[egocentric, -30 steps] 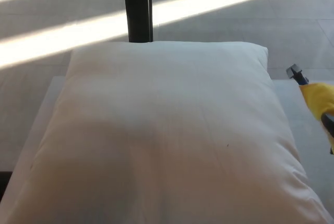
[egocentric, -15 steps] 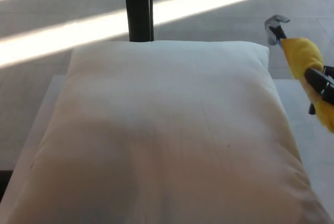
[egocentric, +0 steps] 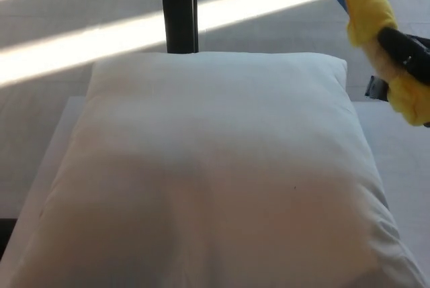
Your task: A hammer is kept on the right hand side and a pillow is kept on the left hand side on the desk infront of the robot and the robot uses its right hand to pick up the hammer and makes a downward swinging motion to hit the pillow
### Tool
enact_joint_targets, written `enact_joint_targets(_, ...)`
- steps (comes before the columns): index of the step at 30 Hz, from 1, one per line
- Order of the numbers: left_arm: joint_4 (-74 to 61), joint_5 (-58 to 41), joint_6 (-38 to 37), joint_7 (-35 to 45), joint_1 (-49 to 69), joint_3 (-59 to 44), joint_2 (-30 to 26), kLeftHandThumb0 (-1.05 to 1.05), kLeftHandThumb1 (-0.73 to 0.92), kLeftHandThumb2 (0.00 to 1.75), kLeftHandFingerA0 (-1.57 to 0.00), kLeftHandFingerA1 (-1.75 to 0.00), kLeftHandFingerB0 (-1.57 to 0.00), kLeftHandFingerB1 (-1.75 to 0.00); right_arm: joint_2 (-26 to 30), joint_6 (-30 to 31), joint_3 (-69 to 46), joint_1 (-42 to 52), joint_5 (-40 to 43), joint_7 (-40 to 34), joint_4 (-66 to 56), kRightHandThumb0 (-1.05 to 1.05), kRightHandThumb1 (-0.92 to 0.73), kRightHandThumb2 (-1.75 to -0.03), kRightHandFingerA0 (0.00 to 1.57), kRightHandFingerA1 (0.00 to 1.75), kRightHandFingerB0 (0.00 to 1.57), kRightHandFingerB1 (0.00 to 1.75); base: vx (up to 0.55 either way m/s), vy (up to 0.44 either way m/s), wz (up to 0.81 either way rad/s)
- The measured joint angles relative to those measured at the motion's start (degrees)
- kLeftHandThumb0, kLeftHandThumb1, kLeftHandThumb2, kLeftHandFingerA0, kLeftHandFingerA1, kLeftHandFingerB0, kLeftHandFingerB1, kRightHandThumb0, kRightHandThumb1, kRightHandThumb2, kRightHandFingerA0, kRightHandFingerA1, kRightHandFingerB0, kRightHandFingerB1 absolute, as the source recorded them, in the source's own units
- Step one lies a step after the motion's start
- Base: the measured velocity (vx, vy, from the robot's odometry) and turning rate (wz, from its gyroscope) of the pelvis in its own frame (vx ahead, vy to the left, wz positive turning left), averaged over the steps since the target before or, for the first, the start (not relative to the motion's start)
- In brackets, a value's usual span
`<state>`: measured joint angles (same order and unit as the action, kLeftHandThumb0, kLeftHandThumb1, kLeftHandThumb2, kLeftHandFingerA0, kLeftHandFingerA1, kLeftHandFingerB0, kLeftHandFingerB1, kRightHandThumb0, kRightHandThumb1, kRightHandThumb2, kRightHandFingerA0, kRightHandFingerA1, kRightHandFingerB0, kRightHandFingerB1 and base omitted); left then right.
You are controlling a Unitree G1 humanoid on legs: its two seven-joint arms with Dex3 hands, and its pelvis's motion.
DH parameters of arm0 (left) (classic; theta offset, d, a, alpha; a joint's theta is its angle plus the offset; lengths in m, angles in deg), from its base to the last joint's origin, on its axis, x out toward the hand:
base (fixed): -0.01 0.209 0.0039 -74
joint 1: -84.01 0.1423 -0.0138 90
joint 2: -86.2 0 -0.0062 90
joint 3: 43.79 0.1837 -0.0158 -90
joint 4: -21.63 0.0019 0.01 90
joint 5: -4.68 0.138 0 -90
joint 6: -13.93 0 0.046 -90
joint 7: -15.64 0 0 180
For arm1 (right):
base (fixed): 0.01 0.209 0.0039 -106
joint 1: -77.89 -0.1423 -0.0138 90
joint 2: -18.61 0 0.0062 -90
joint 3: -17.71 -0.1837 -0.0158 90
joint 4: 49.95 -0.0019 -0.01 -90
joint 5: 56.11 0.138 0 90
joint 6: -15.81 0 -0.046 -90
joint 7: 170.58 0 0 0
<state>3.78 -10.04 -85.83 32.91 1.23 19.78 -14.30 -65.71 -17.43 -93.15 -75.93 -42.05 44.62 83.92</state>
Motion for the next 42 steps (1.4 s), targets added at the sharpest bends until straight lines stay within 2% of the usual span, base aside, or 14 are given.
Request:
enact_joint_targets(3,0.5,-1.5,0.9,1.1,-2.3,-3.0,-0.7,-0.62,0.72,0.62,-0.6,-0.51,-0.54,-0.44,1.2,2.3,0.4,-0.5,1.6,1.7,-1.1,-0.34,-0.67,-1.04,1.07,1.75,0.77,1.64,0.0,0.0,0.0)
enact_joint_targets(9,-0.3,-2.7,2.1,3.5,-5.9,-4.7,-0.9,-0.62,0.73,0.62,-0.71,-0.62,-0.62,-0.5,2.7,4.7,2.3,-0.6,2.9,4.0,-1.9,-0.33,-0.65,-1.13,1.08,1.75,0.76,1.71,0.0,0.0,0.0)
enact_joint_targets(12,-1.2,-2.9,2.7,4.5,-6.5,-4.4,-0.9,-0.62,0.76,0.63,-0.59,-0.6,-0.54,-0.49,3.6,5.2,2.6,-0.5,3.5,5.1,-1.9,-0.36,-0.68,-1.11,1.08,1.75,0.81,1.65,0.0,0.0,0.0)
enact_joint_targets(17,-1.8,-2.9,3.2,5.8,-6.3,-3.8,-0.9,-0.67,0.74,0.62,-0.58,-0.65,-0.55,-0.51,4.6,5.2,4.8,0.9,4.2,7.6,-2.1,-0.31,-0.62,-1.08,1.02,1.75,0.81,1.64,0.0,0.0,0.0)
enact_joint_targets(18,-1.8,-2.9,3.2,5.9,-6.2,-3.8,-0.9,-0.66,0.74,0.62,-0.56,-0.63,-0.54,-0.5,4.6,5.1,5.2,1.2,4.2,7.8,-2.3,-0.33,-0.65,-1.01,1.02,1.75,0.71,1.75,0.0,0.0,0.0)
enact_joint_targets(19,-1.7,-2.9,3.2,6.1,-6.2,-3.8,-0.9,-0.66,0.73,0.62,-0.56,-0.63,-0.55,-0.5,4.6,4.4,7.7,3.3,4.1,8.9,-3.0,-0.33,-0.62,-1.07,1.02,1.75,0.82,1.61,0.0,0.0,0.0)
enact_joint_targets(21,-1.5,-3.0,3.5,6.4,-6.1,-3.9,-0.9,-0.66,0.73,0.62,-0.56,-0.63,-0.55,-0.5,4.4,3.7,11.4,6.5,3.9,9.9,-3.7,-0.33,-0.62,-1.07,1.02,1.75,0.82,1.61,0.0,0.0,0.0)
enact_joint_targets(22,-1.4,-3.1,3.5,6.4,-6.1,-4.0,-0.9,-0.66,0.73,0.61,-0.59,-0.62,-0.57,-0.5,4.2,3.6,12.6,7.8,3.9,10.1,-3.9,-0.31,-0.67,-1.03,1.01,1.75,0.83,1.53,0.0,0.0,0.0)
enact_joint_targets(24,-1.2,-3.3,3.6,6.7,-6.0,-4.1,-0.9,-0.65,0.74,0.62,-0.6,-0.63,-0.58,-0.51,3.5,3.4,15.4,10.9,3.7,10.7,-3.9,-0.29,-0.61,-1.15,1.06,1.75,0.8,1.75,0.0,0.0,0.0)
enact_joint_targets(27,-1.3,-3.4,3.8,7.0,-5.9,-4.0,-0.9,-0.65,0.73,0.62,-0.62,-0.63,-0.58,-0.51,2.5,1.4,19.0,16.0,3.3,11.8,-3.8,-0.3,-0.55,-1.18,1.08,1.75,0.8,1.75,0.0,0.0,0.0)
enact_joint_targets(34,-1.2,-3.4,4.2,7.3,-6.4,-3.4,-0.9,-0.67,0.74,0.62,-0.59,-0.66,-0.53,-0.5,-0.1,-6.1,23.3,22.5,3.0,13.5,0.7,-0.32,-0.62,-1.11,1.06,1.75,0.79,1.75,0.0,0.0,0.0)
enact_joint_targets(39,-1.2,-3.5,4.2,7.5,-6.2,-3.4,-0.9,-0.64,0.74,0.62,-0.6,-0.67,-0.55,-0.52,-0.7,-11.2,26.5,23.8,2.0,13.5,6.1,-0.31,-0.56,-1.27,1.07,1.75,0.71,1.75,0.0,0.0,0.0)
enact_joint_targets(40,-1.2,-3.5,4.2,7.5,-6.2,-3.4,-0.9,-0.65,0.74,0.62,-0.59,-0.68,-0.53,-0.51,-0.6,-12.2,26.9,23.7,1.9,13.5,6.7,-0.34,-0.63,-1.17,1.06,1.75,0.71,1.75,0.0,0.0,0.0)
enact_joint_targets(42,-1.1,-3.5,4.2,7.5,-6.1,-3.5,-0.9,-0.64,0.75,0.62,-0.56,-0.62,-0.5,-0.49,-0.6,-13.8,27.5,23.3,1.8,13.5,8.3,-0.34,-0.61,-1.15,1.05,1.75,0.75,1.75,0.0,0.0,0.0)
